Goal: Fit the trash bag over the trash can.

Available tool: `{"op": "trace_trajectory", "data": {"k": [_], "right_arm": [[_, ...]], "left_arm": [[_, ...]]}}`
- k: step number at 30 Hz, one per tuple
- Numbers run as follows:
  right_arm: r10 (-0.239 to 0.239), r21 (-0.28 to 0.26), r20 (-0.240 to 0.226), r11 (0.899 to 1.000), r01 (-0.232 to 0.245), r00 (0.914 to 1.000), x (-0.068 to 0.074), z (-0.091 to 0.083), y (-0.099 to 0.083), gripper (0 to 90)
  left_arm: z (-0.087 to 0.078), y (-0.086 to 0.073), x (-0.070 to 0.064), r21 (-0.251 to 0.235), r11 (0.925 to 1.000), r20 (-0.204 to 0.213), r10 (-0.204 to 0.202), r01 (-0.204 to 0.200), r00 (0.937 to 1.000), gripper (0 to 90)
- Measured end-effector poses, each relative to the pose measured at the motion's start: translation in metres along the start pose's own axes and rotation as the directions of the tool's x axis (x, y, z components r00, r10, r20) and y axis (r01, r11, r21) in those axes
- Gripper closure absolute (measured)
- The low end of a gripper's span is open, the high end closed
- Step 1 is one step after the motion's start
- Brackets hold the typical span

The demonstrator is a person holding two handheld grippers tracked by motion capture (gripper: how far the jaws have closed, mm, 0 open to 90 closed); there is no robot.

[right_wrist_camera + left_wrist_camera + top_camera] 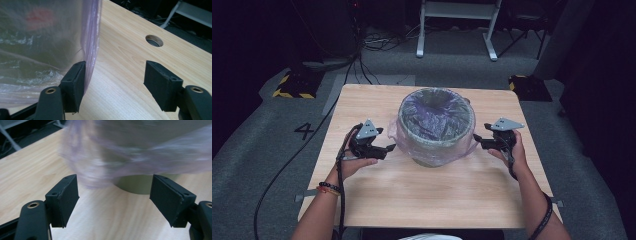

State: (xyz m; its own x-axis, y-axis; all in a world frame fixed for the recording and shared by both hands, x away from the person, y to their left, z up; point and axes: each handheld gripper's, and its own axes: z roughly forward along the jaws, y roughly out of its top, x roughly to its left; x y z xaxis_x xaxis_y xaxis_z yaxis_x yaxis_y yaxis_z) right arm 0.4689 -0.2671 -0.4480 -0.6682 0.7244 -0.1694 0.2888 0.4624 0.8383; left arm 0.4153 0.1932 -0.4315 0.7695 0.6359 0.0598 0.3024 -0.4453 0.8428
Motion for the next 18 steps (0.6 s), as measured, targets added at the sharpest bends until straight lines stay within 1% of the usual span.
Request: {"op": "trace_trajectory", "data": {"k": [1, 2, 3, 5, 6, 7, 8, 10, 11, 12, 14, 16, 18], "right_arm": [[-0.01, -0.005, -0.008, 1.0, 0.01, 0.9999, 0.001, -0.002, -0.001, 34.2], [-0.017, -0.005, -0.016, 1.0, 0.017, 0.9997, 0.003, -0.004, -0.002, 33.9], [-0.022, -0.005, -0.017, 1.0, 0.021, 0.9996, 0.004, -0.005, -0.002, 33.4], [-0.032, -0.014, -0.037, 0.999, 0.032, 0.9988, 0.006, -0.007, -0.004, 32.6], [-0.04, -0.013, -0.039, 0.999, 0.04, 0.9984, 0.008, -0.008, -0.004, 32.3], [-0.047, -0.013, -0.043, 0.999, 0.047, 0.998, 0.009, -0.008, -0.004, 32.3], [-0.053, -0.013, -0.05, 0.999, 0.052, 0.9974, 0.011, -0.008, -0.004, 34.5], [-0.068, -0.003, -0.042, 0.998, 0.068, 0.9968, 0.013, -0.008, -0.004, 42.1], [-0.064, -0.004, -0.051, 0.998, 0.064, 0.9966, 0.014, -0.007, -0.004, 49.6], [-0.061, -0.009, -0.078, 0.998, 0.061, 0.9951, 0.014, -0.006, -0.004, 56.6], [-0.063, -0.011, -0.107, 0.998, 0.062, 0.9922, 0.017, -0.003, -0.005, 68.7], [-0.074, -0.005, -0.136, 0.997, 0.074, 0.9879, 0.02, 0.0, -0.006, 77.4], [-0.074, 0.002, -0.155, 0.997, 0.075, 0.9852, 0.023, 0.004, -0.008, 83.5]], "left_arm": [[0.001, 0.0, -0.003, 0.0, 0.9999, 0.004, 0.012, -0.012, 0.9999, 22.8], [0.002, 0.0, -0.007, 0.002, 0.9999, 0.018, 0.017, -0.017, 0.9997, 22.7], [0.003, 0.0, -0.01, 0.007, 0.9995, 0.022, 0.029, -0.029, 0.9993, 22.8], [0.007, 0.003, -0.016, 0.014, 0.9985, 0.027, 0.053, -0.054, 0.9982, 23.3], [0.009, 0.005, -0.019, 0.011, 0.9979, 0.029, 0.064, -0.064, 0.9975, 24.5], [0.011, 0.007, -0.022, 0.008, 0.9968, 0.027, 0.079, -0.079, 0.9965, 27.1], [0.012, 0.008, -0.024, 0.009, 0.9963, 0.029, 0.085, -0.086, 0.9959, 33.6], [0.017, 0.012, -0.025, 0.01, 0.995, 0.03, 0.099, -0.099, 0.9946, 42.3], [0.019, 0.013, -0.026, 0.011, 0.9946, 0.024, 0.103, -0.103, 0.9944, 46.9], [0.021, 0.014, -0.026, 0.007, 0.9943, 0.036, 0.106, -0.106, 0.9937, 52.9], [0.025, 0.014, -0.025, 0.002, 0.9939, 0.055, 0.11, -0.11, 0.9924, 63.0], [0.029, 0.014, -0.026, 0.009, 0.9921, 0.053, 0.124, -0.125, 0.9909, 76.3], [0.032, 0.013, -0.026, 0.006, 0.9925, 0.06, 0.122, -0.122, 0.9908, 86.2]]}}
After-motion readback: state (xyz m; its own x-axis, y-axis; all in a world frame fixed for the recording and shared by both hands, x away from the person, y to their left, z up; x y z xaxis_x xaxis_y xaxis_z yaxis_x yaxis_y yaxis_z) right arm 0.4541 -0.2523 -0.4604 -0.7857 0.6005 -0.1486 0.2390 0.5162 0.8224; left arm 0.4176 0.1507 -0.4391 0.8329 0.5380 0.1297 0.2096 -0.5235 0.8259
